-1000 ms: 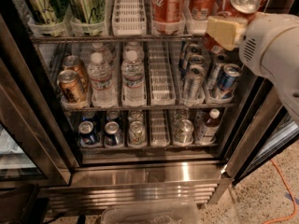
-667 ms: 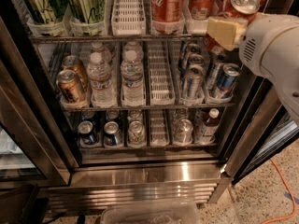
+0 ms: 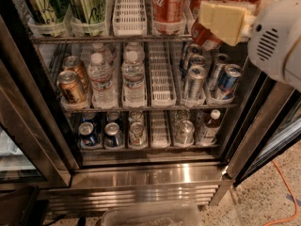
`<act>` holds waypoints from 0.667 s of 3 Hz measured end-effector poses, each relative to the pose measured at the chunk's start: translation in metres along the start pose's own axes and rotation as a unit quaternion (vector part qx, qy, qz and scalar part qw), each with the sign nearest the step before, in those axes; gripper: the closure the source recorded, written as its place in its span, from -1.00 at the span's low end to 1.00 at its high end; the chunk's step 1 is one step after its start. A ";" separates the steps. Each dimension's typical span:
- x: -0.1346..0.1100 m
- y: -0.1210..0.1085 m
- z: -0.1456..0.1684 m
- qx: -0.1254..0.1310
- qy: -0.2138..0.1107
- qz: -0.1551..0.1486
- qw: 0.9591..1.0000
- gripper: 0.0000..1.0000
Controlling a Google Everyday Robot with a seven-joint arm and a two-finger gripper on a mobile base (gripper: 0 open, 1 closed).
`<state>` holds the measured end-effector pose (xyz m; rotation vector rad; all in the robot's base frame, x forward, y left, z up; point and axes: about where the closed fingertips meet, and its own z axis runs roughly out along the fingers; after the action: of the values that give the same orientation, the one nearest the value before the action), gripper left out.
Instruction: Pick coke can from top shelf of fridge
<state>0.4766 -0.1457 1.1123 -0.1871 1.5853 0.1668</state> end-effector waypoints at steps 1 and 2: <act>-0.001 0.035 -0.048 -0.034 0.007 0.001 0.999 1.00; -0.017 0.047 -0.054 -0.039 -0.007 -0.007 0.999 1.00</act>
Offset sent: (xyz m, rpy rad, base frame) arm -0.0419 0.0119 -0.0065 0.0126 0.0281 0.0457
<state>0.4141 -0.1120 1.1303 -0.2579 1.5652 0.2191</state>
